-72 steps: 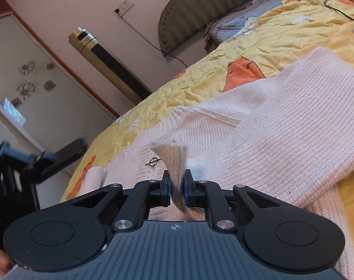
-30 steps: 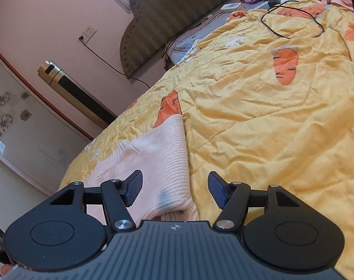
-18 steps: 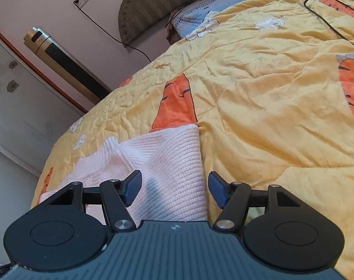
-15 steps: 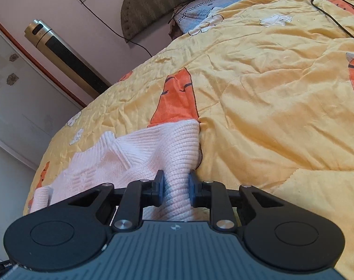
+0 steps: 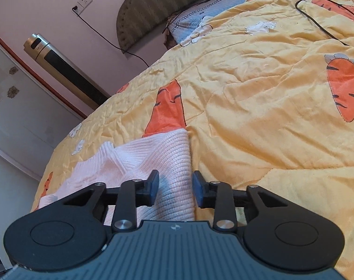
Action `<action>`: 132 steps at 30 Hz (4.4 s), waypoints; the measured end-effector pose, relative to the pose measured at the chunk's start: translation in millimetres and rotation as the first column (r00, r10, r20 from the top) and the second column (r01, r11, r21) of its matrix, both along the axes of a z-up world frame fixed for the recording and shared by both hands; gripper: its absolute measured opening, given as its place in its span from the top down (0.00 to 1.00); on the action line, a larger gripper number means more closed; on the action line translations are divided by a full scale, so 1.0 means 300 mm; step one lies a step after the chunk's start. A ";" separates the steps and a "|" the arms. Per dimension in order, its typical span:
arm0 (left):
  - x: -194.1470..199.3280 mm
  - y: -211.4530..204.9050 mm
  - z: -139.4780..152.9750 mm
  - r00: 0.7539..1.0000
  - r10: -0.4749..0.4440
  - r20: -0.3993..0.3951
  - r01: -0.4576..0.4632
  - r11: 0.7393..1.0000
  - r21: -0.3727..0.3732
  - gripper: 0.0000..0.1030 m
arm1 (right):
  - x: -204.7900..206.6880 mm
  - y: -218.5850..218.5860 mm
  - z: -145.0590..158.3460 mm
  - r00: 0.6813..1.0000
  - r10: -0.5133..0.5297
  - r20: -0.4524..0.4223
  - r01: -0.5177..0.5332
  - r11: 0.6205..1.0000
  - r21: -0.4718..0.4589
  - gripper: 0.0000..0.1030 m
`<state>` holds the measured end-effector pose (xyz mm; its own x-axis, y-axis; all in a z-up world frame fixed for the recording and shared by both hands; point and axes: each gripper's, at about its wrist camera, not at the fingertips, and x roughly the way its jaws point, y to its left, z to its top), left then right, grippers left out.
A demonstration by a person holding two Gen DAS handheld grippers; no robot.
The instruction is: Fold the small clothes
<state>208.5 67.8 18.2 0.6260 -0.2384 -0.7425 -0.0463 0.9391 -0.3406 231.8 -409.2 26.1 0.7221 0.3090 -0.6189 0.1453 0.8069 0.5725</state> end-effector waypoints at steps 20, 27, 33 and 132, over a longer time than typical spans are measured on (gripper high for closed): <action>-0.113 -0.036 0.094 0.992 -0.008 0.129 -0.016 0.984 0.180 0.85 | -0.040 0.062 0.017 0.997 -0.041 0.060 0.046 0.995 -0.092 0.65; -0.065 -0.131 0.155 0.977 -0.035 0.212 -0.006 0.982 0.189 0.81 | -0.080 0.216 0.186 0.972 0.131 0.194 -0.063 0.945 -0.322 0.42; 0.027 -0.277 0.007 0.984 -0.136 0.118 0.096 0.950 0.296 0.81 | 0.048 0.417 0.069 0.983 0.169 0.072 -0.122 0.895 -0.428 0.39; -0.218 -0.241 -0.028 0.922 -0.020 0.387 0.071 0.990 -0.120 0.38 | 0.041 0.507 0.036 0.951 0.305 -0.045 -0.302 0.952 0.052 0.10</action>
<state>143.1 -4.3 9.8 0.8431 -0.3508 -0.4076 0.1542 0.8838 -0.4417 244.0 -257.1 36.9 0.5573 0.5366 -0.6336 -0.0722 0.7915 0.6068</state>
